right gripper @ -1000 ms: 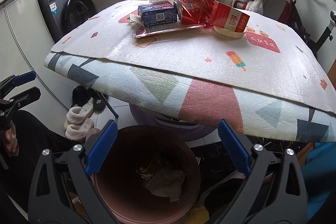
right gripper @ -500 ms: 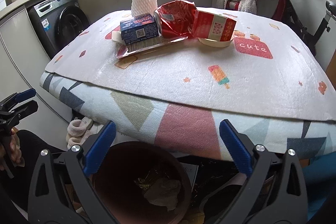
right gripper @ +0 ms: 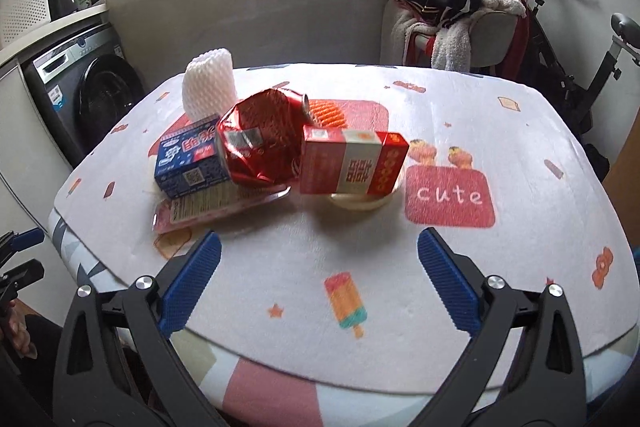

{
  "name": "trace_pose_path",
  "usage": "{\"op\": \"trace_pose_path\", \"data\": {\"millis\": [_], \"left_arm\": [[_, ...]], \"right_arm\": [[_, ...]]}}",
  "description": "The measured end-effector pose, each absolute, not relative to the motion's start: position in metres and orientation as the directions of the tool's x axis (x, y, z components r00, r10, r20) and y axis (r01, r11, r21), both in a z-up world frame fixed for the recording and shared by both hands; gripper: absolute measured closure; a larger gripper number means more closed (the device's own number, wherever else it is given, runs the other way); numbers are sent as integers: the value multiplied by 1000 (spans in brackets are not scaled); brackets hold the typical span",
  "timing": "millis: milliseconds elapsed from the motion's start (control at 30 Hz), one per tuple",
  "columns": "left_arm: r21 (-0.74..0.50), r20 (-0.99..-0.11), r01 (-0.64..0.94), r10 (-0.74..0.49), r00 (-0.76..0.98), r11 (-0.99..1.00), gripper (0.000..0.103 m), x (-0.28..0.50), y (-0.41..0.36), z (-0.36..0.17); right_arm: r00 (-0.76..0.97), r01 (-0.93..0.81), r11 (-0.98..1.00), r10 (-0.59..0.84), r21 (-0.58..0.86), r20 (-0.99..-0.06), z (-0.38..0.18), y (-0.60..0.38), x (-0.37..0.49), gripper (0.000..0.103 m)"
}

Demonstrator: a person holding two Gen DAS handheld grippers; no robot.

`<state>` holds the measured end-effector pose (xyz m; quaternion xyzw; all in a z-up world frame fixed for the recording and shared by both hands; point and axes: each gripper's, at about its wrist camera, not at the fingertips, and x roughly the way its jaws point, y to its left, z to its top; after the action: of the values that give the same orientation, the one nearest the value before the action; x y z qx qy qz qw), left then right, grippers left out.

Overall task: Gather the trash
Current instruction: 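Grasp the red-and-white box with the right tool, then grasp the blue milk carton with the left tool while the right holds the red box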

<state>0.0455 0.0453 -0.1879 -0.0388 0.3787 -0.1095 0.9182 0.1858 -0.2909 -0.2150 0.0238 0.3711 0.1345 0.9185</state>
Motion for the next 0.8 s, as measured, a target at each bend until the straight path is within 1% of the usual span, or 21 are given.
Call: {"op": "trace_pose_path", "data": {"millis": [333,567,667,700,733,800], "left_arm": [[-149,-710,153,-214,671,977,8,90,44,-191],[-185,-715,160,-245,655,970,8,118,34,-191],[-215,-717,156,-265,645,964,8,129,31,-192],[-229,-718,152,-273,640,961,8,133,30,-192],[-247,-719,148,-283,635,958,8,137,28,-192],[-284,-721,138,-306,622,949,8,145,26,-193]], "right_arm": [[661,-211,957,288,197,-693,-232,-296,267,6],[643,-199,952,306,232,-702,-247,-298,288,6],[636,-224,938,347,266,-689,-251,-300,290,6],[645,-235,936,351,261,-679,-251,-299,287,6],[657,-246,938,347,244,-670,-250,-298,285,15],[668,-256,940,341,225,-662,-250,-297,281,15]]}}
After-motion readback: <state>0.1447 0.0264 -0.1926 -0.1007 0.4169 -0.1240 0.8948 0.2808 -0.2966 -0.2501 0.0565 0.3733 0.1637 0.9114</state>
